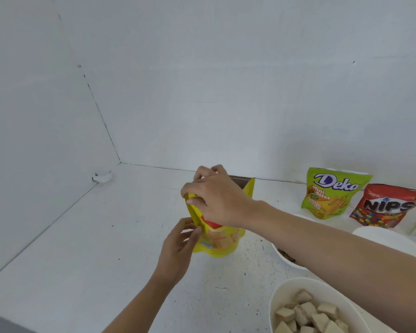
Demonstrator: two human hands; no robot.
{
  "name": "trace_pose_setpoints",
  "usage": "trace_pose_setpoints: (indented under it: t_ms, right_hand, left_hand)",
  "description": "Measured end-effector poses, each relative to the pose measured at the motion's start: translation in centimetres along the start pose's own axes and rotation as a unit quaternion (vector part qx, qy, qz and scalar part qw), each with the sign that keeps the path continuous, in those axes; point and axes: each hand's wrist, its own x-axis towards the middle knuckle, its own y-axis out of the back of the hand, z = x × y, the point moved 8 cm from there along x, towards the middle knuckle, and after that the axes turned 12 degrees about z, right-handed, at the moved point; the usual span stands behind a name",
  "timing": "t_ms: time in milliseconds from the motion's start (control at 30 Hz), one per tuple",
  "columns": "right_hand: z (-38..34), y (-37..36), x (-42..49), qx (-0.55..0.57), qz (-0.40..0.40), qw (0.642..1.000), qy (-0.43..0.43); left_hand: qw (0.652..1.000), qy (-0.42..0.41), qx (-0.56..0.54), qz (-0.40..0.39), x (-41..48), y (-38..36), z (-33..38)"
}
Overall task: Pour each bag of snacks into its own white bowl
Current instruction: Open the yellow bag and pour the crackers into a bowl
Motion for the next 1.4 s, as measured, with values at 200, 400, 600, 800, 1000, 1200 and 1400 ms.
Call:
trace_pose_setpoints:
  t_ms: [200, 400, 600, 800, 1000, 1200, 1400]
  right_hand:
    - [1.2, 4.9, 3.4, 0.059, 0.099, 0.989, -0.093]
    - [3.1, 9.7, 3.3, 0.145, 0.179, 0.952, -0.203]
    - [5.7, 14.4, 0.4, 0.167, 0.237, 0.920, -0.265]
    - [7.6, 19.4, -4.6, 0.200, 0.268, 0.891, -0.306]
    - [9.0, 23.5, -10.2, 0.210, 0.270, 0.878, -0.335]
    - [8.6, 25.9, -15.2, 0.225, 0.205, 0.903, -0.302]
    - [8.2, 26.9, -20.5, 0.276, 0.158, 0.902, -0.294]
  left_hand:
    - [0.994, -0.070, -0.040, 0.071, 1.7, 2.0, 3.4]
    - [0.985, -0.053, -0.126, 0.108, 2.3, 2.4, 4.5]
    - [0.966, 0.008, -0.218, 0.141, 1.5, -0.1, 5.7]
    - [0.937, -0.016, -0.309, 0.164, -2.2, -5.0, 9.4]
    - [0.947, -0.032, -0.300, 0.111, -7.1, -10.2, 11.8]
    - [0.954, -0.009, -0.286, 0.091, -10.6, -12.8, 12.8]
    - [0.964, -0.007, -0.254, 0.079, -12.9, -13.2, 13.8]
